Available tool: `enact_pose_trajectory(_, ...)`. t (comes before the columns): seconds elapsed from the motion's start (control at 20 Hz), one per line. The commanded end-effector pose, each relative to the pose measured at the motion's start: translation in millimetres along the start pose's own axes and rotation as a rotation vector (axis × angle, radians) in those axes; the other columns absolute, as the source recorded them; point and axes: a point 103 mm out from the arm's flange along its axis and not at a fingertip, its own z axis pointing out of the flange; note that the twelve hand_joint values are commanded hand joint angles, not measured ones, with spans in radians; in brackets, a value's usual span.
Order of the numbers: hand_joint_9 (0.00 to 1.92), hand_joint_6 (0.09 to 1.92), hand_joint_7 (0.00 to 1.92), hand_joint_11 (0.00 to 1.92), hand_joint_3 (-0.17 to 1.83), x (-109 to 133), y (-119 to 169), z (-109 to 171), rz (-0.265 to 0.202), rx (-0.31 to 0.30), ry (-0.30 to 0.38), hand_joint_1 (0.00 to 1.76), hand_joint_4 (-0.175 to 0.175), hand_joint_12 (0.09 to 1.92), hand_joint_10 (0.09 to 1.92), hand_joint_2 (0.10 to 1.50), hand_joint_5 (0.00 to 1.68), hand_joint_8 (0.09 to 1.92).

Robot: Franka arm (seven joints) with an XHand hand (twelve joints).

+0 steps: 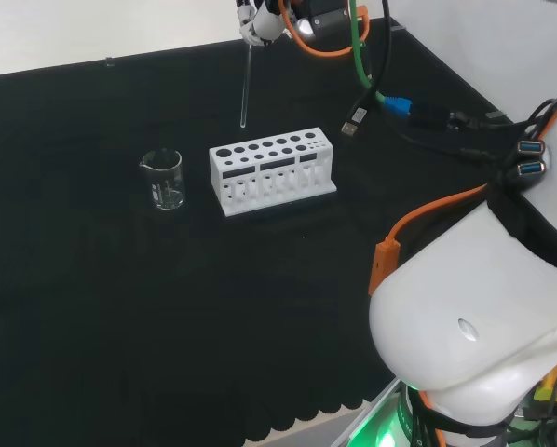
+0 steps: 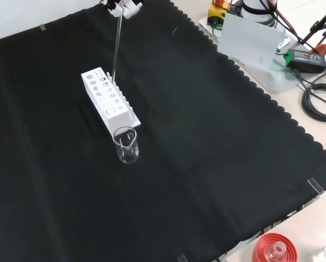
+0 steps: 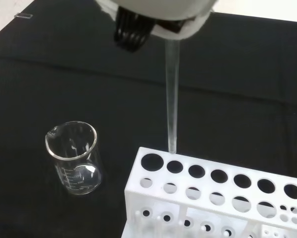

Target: Stir in the beaker to the left of the white test tube rack with the glass rod.

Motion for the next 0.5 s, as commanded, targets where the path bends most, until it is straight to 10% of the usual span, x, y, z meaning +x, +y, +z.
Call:
enact_pose_trajectory(0.05, 1.72, 1.05, 1.6, 1.68, 0.78, 7.3, 4.4, 1.6, -0.003, 0.017, -0.017, 1.19, -0.175, 0.92, 0.71, 0.69, 1.08, 0.87)
enact_pose_trajectory(0.5, 1.72, 1.05, 1.6, 1.68, 0.78, 15.0, 12.4, -1.6, -0.049, -0.011, 0.017, 1.19, -0.175, 0.92, 0.7, 0.69, 1.08, 0.87)
